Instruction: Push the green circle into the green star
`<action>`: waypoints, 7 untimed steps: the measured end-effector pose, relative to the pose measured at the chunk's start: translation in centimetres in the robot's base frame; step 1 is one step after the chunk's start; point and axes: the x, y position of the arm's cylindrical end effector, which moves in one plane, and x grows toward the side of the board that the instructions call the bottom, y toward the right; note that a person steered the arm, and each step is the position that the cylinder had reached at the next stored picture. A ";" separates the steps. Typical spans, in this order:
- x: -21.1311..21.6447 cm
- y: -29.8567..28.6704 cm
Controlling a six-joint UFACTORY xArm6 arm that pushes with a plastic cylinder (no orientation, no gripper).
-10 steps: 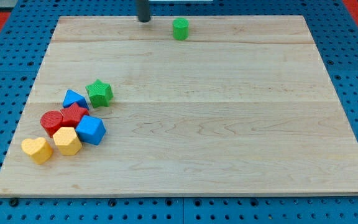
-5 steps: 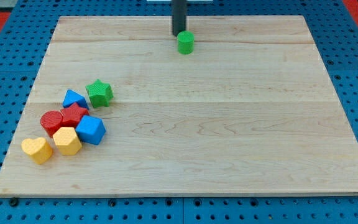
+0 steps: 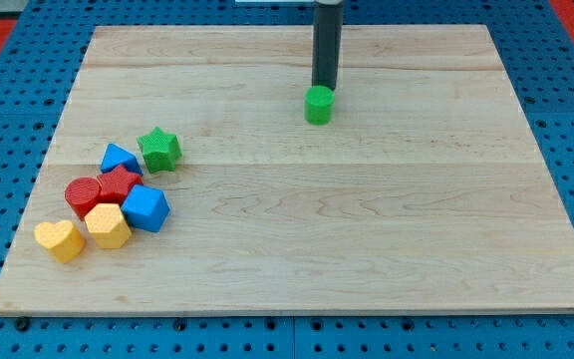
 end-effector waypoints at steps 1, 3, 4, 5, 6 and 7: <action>3.2 3.4; 3.8 -4.1; 1.8 -3.9; 0.3 -4.8; -0.8 -8.8; -0.7 -15.6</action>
